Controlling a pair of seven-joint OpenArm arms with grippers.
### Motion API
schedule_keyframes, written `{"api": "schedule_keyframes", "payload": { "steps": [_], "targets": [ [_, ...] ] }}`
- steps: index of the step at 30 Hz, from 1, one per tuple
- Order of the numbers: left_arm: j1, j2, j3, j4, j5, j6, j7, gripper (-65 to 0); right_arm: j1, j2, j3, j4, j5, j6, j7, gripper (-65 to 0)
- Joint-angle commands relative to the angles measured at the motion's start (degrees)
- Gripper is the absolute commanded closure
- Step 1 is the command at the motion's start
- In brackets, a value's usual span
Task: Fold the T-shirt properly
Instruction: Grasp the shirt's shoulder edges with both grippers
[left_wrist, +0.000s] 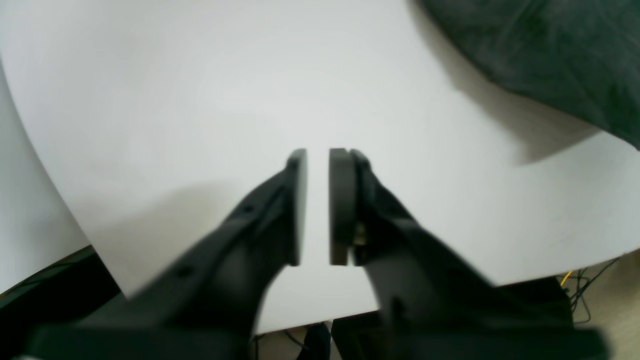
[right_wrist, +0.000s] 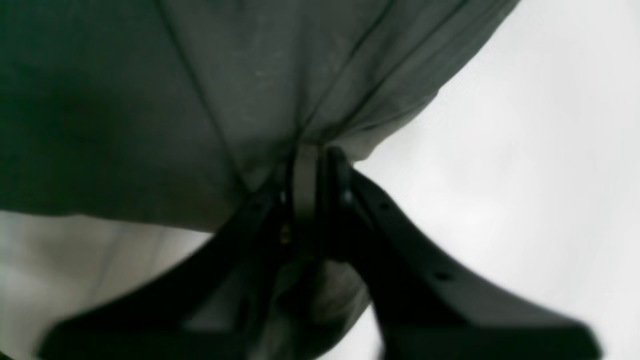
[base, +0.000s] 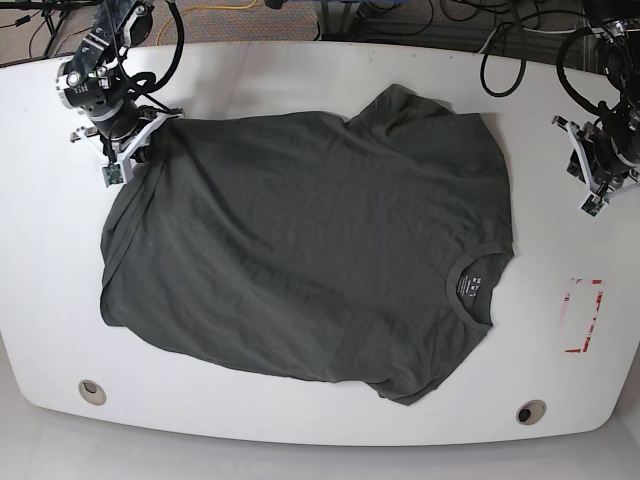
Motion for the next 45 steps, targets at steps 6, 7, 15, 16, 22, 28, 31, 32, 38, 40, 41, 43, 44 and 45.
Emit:
{"api": "schedule_keyframes", "payload": {
  "steps": [6,7,15,16,22,28,31,32,38,40,41,43,44,45],
  "targets": [
    [-0.55,-0.30,0.00,0.76,-0.18,-0.06,-0.65,-32.4,0.66,0.62,0.30,2.00,-4.02,-1.90,0.95,-46.9],
    [-0.64,0.23,0.00,0.76,-0.18,-0.06,-0.65,-34.4,0.66,0.62,0.30,2.35,-4.19,-1.81,0.95,-51.5],
    [-3.72,1.99,0.00,0.76,-0.36,-0.06,-0.65,-35.8,0.57,0.88,0.30,3.50,-3.75,-1.81,4.30,-63.3],
    [-3.80,2.60,0.00,0.76,-0.36,-0.06,-0.65,-35.8,0.66,0.88,0.21,3.50,-3.75,-1.72,5.00,-63.3],
    [-4.59,8.05,0.00,1.11,-0.27,-0.06,-0.65,-35.8,3.65,0.53,-1.19,3.15,-3.67,-1.46,7.37,-63.3],
    [-6.00,13.42,1.67,1.11,0.17,-0.06,-0.83,-35.8,8.22,0.44,-4.80,-1.78,-3.84,-0.10,7.46,-63.3],
    [-6.26,14.82,5.10,1.11,2.55,-0.06,-1.00,-35.8,10.24,0.71,-5.94,-4.85,-4.11,-0.10,7.55,-63.3],
    [-6.44,15.26,6.24,1.02,3.60,-0.06,-1.00,-35.8,10.85,0.79,-6.12,-5.91,-4.11,-0.10,7.55,-63.3],
    [-6.09,19.92,13.19,1.11,12.39,-0.06,-4.61,-35.4,15.34,2.64,-6.12,-13.56,-4.11,-0.10,10.89,-62.0],
    [-5.39,21.07,15.56,1.02,15.56,-0.06,-6.54,-33.1,16.39,3.87,-6.20,-16.55,-4.02,-0.10,12.30,-60.4],
    [-4.77,21.42,16.88,0.93,17.49,-0.06,-7.60,-31.1,17.10,4.49,-6.20,-18.22,-3.84,-0.10,12.91,-59.5],
    [-4.24,22.12,18.73,0.76,20.22,-0.06,-9.27,-28.1,18.33,5.37,-6.20,-20.59,-3.84,-0.10,13.79,-58.2],
    [-4.07,22.74,20.04,0.67,21.89,-0.06,-10.32,-26.2,19.38,5.89,-6.20,-22.17,-3.93,-0.10,14.32,-57.9],
    [-3.89,23.18,20.75,0.67,23.12,-0.06,-11.03,-25.0,20.00,6.24,-6.20,-23.23,-4.02,-0.10,14.84,-57.9]
  ]
}}
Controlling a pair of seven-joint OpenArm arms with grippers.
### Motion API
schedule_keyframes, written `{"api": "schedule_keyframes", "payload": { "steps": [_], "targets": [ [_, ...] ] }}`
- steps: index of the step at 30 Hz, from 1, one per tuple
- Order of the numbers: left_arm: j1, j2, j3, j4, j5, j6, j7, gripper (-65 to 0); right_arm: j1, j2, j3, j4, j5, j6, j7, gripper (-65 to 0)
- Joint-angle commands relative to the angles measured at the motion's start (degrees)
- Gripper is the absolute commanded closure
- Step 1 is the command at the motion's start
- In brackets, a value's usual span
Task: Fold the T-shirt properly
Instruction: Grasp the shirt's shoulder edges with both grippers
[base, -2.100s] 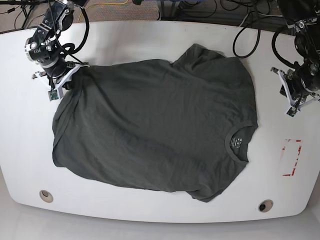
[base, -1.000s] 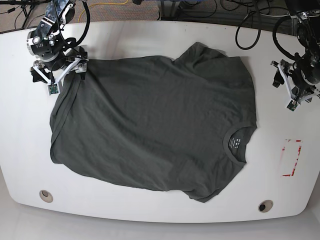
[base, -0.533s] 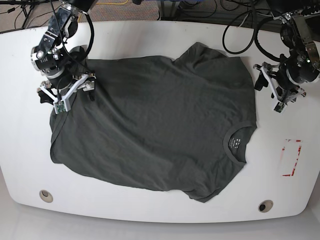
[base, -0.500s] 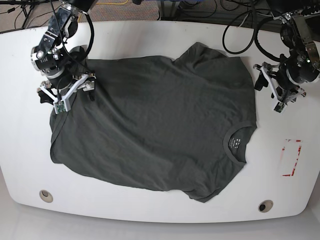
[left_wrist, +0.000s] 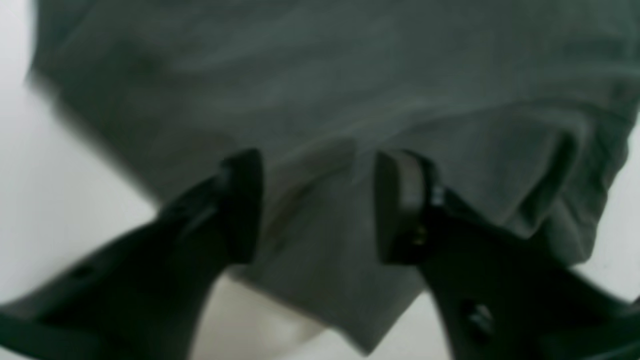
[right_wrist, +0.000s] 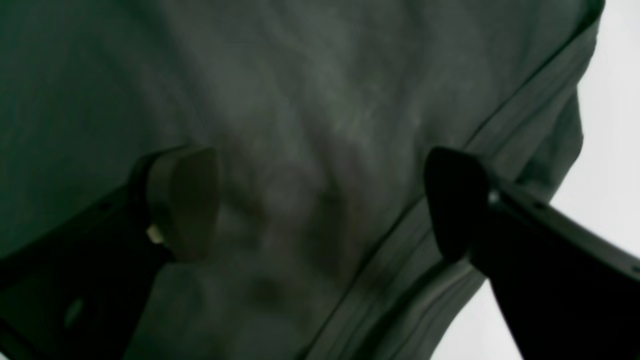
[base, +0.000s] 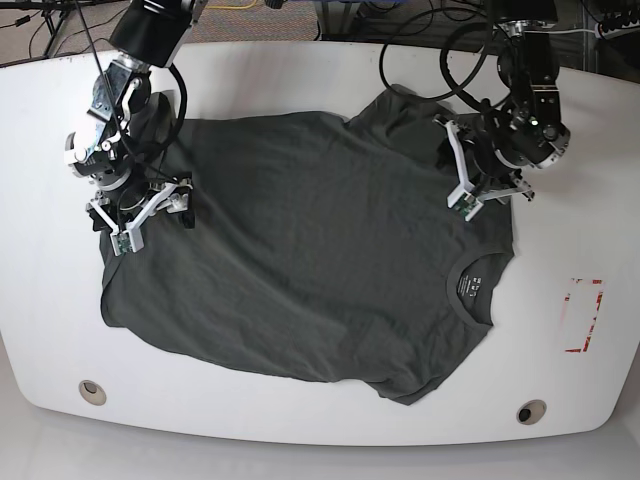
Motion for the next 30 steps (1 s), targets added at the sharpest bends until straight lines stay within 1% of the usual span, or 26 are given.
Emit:
{"api": "schedule_keyframes", "payload": {
  "steps": [1,6,12,16,21,27,30],
  "targets": [
    [0.29,1.12,1.93,0.65,3.32,-0.06,-2.81,-23.9,2.82,1.77,0.09,-2.89,0.53,-0.01,2.85,-58.2],
    [2.22,2.71,4.04,0.74,8.77,-0.06,-5.80,-23.3,7.22,3.88,0.09,-9.48,0.35,-0.01,6.10,-60.2],
    [3.01,3.67,4.04,0.12,11.06,-0.06,-6.77,-23.3,12.93,7.39,0.09,-20.03,0.35,-0.01,9.79,-60.7],
    [3.71,3.41,3.87,-2.16,11.06,-0.06,-6.94,-23.3,16.27,9.15,0.09,-27.15,0.35,-0.01,13.40,-60.4],
    [4.07,2.18,1.05,-5.33,11.06,-0.06,-7.03,-23.3,19.09,11.00,0.00,-33.75,0.26,-0.01,16.83,-60.4],
    [4.42,0.60,-2.02,-8.58,10.80,-0.06,-7.12,-23.3,21.37,12.40,-0.08,-39.55,0.26,-0.01,21.05,-60.4],
    [4.42,-0.19,-2.11,-9.64,10.80,-0.06,-7.12,-23.3,22.51,12.67,-0.08,-42.27,0.18,-0.01,23.24,-60.4]
  ]
}}
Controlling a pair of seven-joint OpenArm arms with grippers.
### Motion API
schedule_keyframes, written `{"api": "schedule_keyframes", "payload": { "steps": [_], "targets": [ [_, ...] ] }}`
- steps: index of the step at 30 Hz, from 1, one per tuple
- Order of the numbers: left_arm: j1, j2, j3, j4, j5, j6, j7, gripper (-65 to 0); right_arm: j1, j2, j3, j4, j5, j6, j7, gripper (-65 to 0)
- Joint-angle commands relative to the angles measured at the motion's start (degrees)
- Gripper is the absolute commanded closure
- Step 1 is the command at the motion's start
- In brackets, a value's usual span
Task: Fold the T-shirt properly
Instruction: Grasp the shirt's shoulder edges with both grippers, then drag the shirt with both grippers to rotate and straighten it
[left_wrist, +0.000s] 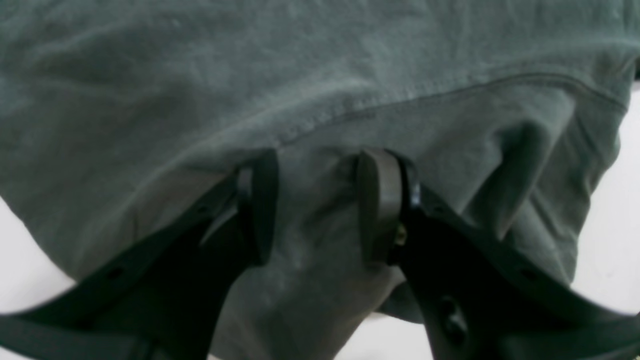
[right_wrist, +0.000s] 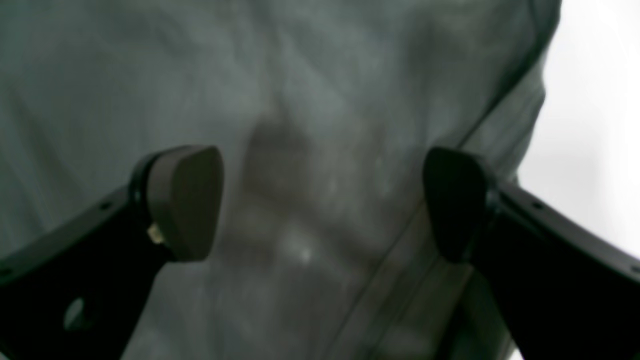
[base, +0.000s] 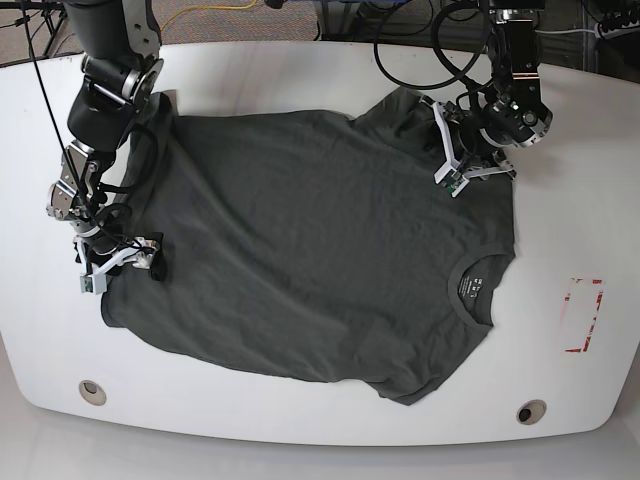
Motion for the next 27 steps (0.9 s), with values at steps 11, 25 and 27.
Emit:
{"api": "schedule_keyframes", "payload": {
  "steps": [11,25,27],
  "targets": [
    [0.70,-6.39,-0.47,-3.66,5.81,0.58,4.95,-23.3,4.19,0.77,0.29,-5.23,-6.25,0.38,5.43,-59.9],
    [0.44,-10.96,-0.56,-3.66,5.72,0.58,4.95,-23.5,-1.62,-1.34,0.55,-4.17,-5.89,0.38,5.86,-27.7],
    [0.35,-11.92,-0.91,-3.66,5.72,0.58,4.95,-23.5,-3.29,-1.78,0.55,-1.62,-5.89,0.38,5.86,-16.0]
  ]
}}
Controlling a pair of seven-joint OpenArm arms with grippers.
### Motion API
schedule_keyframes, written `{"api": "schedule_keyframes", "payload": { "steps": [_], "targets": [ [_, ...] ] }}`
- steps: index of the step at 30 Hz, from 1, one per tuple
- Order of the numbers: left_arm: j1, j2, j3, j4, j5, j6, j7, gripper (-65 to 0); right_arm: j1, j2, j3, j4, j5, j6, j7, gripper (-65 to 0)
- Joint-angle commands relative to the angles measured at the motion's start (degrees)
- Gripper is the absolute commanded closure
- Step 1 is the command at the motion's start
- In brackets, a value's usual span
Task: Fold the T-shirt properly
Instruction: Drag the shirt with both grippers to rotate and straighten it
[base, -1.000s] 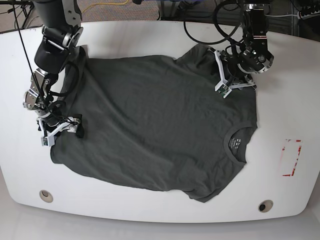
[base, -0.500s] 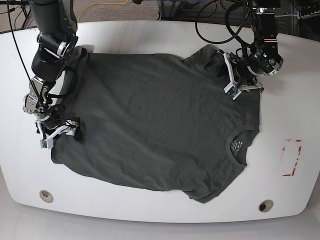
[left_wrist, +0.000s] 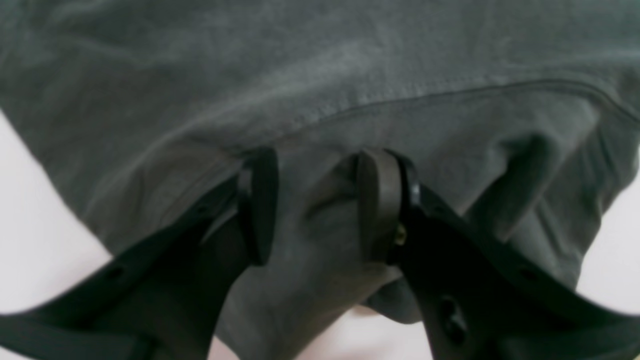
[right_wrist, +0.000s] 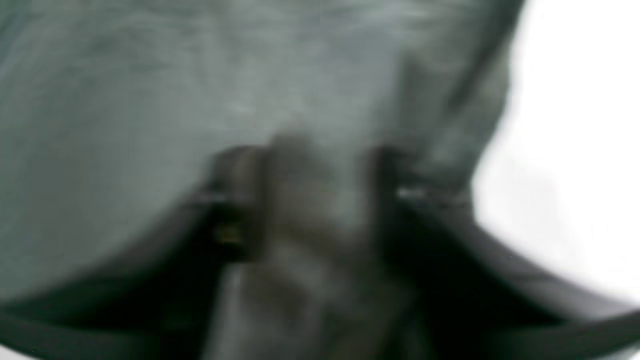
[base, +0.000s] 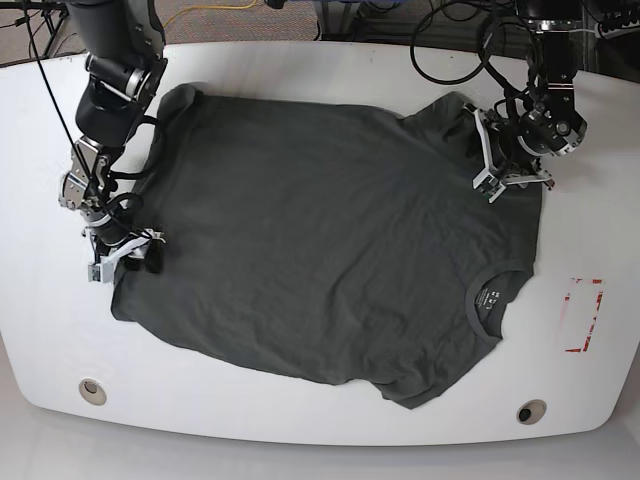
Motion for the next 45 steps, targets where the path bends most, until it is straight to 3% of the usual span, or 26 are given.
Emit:
{"api": "schedule_keyframes", "payload": {
  "steps": [1,3,5,12,22,33,35,37,40,42,45],
  "targets": [
    [1.03,-1.92,-0.45,-1.39,6.62,0.32,6.96,-23.5,-1.96,-0.29,-0.02,3.41,-0.93,0.47,-2.27,-12.2],
    [0.15,-2.27,-0.45,-1.74,6.62,0.32,6.69,-23.5,-4.68,-0.73,-0.02,6.75,-0.84,0.47,-2.53,-3.5],
    [-1.26,-2.62,-0.63,-2.62,6.71,0.32,5.99,-23.5,-7.41,-2.31,-0.19,10.09,-0.84,0.47,-2.79,-0.3],
    [-6.71,-5.17,-0.63,-9.39,6.71,0.32,4.41,-23.5,-17.61,-6.62,0.07,25.30,-0.84,0.47,-9.47,-1.3],
    [-16.29,-7.45,-0.45,-15.28,6.71,0.32,4.14,-23.6,-32.55,-14.53,0.07,43.59,-1.02,0.47,-13.61,-1.3],
    [-22.88,-9.39,-0.37,-16.60,6.88,0.32,4.32,-23.6,-40.20,-17.61,-0.19,52.82,-1.11,0.47,-15.19,-2.2],
    [-23.06,-9.92,-0.37,-15.63,6.88,0.32,4.50,-23.6,-40.20,-17.61,-0.28,54.40,-1.11,0.47,-15.63,-7.0],
    [-23.06,-10.00,-0.37,-14.49,6.71,0.32,4.94,-23.6,-40.11,-17.43,-0.37,56.42,-1.20,0.47,-17.39,-17.0],
    [-23.06,-10.00,-0.37,-12.20,6.71,0.32,6.25,-23.6,-38.53,-17.26,-0.37,60.03,-1.20,0.47,-20.90,-38.0],
    [-22.97,-10.00,-0.37,-10.62,6.62,0.32,7.31,-23.6,-37.12,-17.26,-0.37,61.87,-1.20,0.47,-22.75,-48.8],
    [-22.62,-9.74,-0.37,-7.72,6.53,0.32,8.80,-23.6,-34.49,-16.82,-0.46,63.01,-1.20,0.47,-24.51,-57.5]
  ]
}}
